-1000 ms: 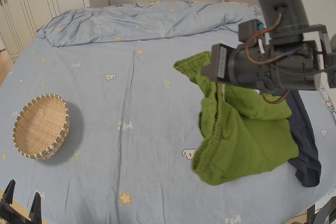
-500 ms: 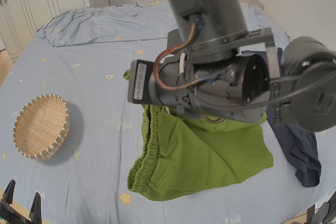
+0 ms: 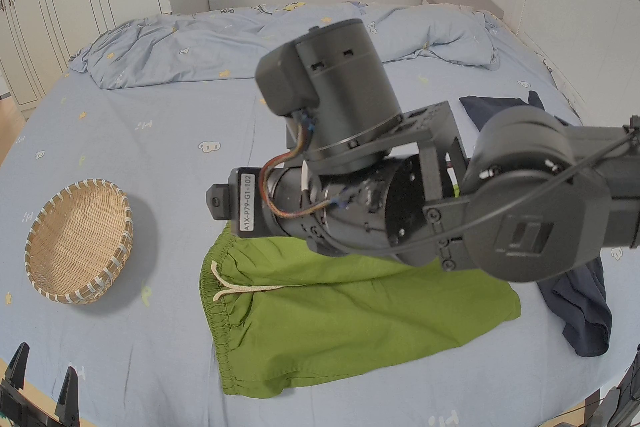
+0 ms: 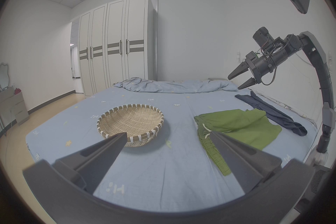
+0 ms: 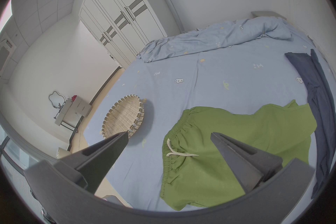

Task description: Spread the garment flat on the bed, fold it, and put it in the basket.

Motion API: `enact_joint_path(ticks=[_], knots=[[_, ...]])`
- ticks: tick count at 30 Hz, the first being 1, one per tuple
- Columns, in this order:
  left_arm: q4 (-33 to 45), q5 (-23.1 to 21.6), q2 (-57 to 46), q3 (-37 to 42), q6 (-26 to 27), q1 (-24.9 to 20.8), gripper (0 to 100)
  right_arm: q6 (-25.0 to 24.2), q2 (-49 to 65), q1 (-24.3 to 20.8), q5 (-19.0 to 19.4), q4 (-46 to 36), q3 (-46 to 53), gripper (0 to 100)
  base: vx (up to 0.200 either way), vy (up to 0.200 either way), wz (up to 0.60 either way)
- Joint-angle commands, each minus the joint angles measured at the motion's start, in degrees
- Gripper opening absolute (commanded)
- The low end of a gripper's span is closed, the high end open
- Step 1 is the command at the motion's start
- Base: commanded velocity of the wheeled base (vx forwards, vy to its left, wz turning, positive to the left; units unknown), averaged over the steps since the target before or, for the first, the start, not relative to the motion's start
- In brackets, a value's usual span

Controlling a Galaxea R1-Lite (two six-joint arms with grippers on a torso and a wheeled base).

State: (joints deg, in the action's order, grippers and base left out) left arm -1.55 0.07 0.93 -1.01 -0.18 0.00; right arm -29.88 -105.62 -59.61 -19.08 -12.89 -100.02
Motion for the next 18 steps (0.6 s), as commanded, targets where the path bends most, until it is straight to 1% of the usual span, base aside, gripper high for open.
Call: enact_joint_path(ticks=[1,2,3,4,5,6,7,8,9,10,11,12,14,16,17,18], knots=[[-0.03,0.01,-0.93,1.01,0.01,0.0,100,-0.71,0.41,2.66,0.27,-0.3,1.41,100,0.0,0.0,0.0],[-0.03,0.01,-0.93,1.01,0.01,0.0,100,-0.88,2.0,4.15,0.45,-0.21,2.9,100,0.0,0.0,0.0],[-0.03,0.01,-0.93,1.01,0.01,0.0,100,-0.88,2.0,4.15,0.45,-0.21,2.9,100,0.0,0.0,0.0],[-0.03,0.01,-0.93,1.01,-0.08,0.0,100,-0.88,4.81,6.97,1.24,-0.03,6.6,100,0.0,0.0,0.0],[-0.03,0.01,-0.93,1.01,0.01,0.0,100,-0.88,5.34,7.49,1.5,0.05,7.56,100,0.0,0.0,0.0],[-0.03,-0.16,-0.93,1.01,0.27,0.0,100,-1.06,7.71,9.69,3.08,0.23,11.34,100,0.0,0.0,0.0],[-0.03,-0.25,-0.93,1.01,0.62,0.0,100,-1.23,9.03,11.1,3.79,0.4,13.63,100,0.0,0.0,0.0],[-0.03,-0.25,-0.93,1.01,0.71,0.0,100,-1.32,9.2,11.36,3.96,0.49,13.98,100,0.0,0.0,0.0],[-0.03,-0.34,-0.93,1.01,0.89,0.0,100,-2.03,11.75,14.0,4.93,1.72,19.08,100,0.0,0.0,0.0],[-0.03,-0.34,-0.93,1.01,0.89,0.0,100,-2.03,11.75,14.0,4.93,1.72,19.08,100,0.0,0.0,0.0],[-0.03,-0.42,-0.93,1.01,1.15,0.0,100,-2.46,14.65,16.63,5.98,4.54,25.23,100,0.0,0.0,0.0],[-0.03,-0.42,-0.93,1.01,1.15,0.0,100,-2.46,14.65,16.63,5.98,4.54,25.23,100,0.0,0.0,0.0],[-0.03,-0.51,-0.93,1.01,1.06,0.0,100,-2.55,19.75,21.03,9.85,10.34,35.07,100,0.0,0.0,0.0],[-0.03,-0.51,-0.93,1.01,0.89,0.0,100,-2.46,21.95,23.05,11.96,12.89,39.56,100,0.0,0.0,0.0],[-0.03,-0.51,-0.93,1.01,0.97,0.0,100,-2.55,23.62,24.9,13.63,15.43,43.51,100,0.0,0.0,0.0],[-0.03,-0.51,-0.93,1.01,1.06,0.0,100,-2.46,24.23,25.51,14.16,16.31,44.92,100,0.0,0.0,0.0]])
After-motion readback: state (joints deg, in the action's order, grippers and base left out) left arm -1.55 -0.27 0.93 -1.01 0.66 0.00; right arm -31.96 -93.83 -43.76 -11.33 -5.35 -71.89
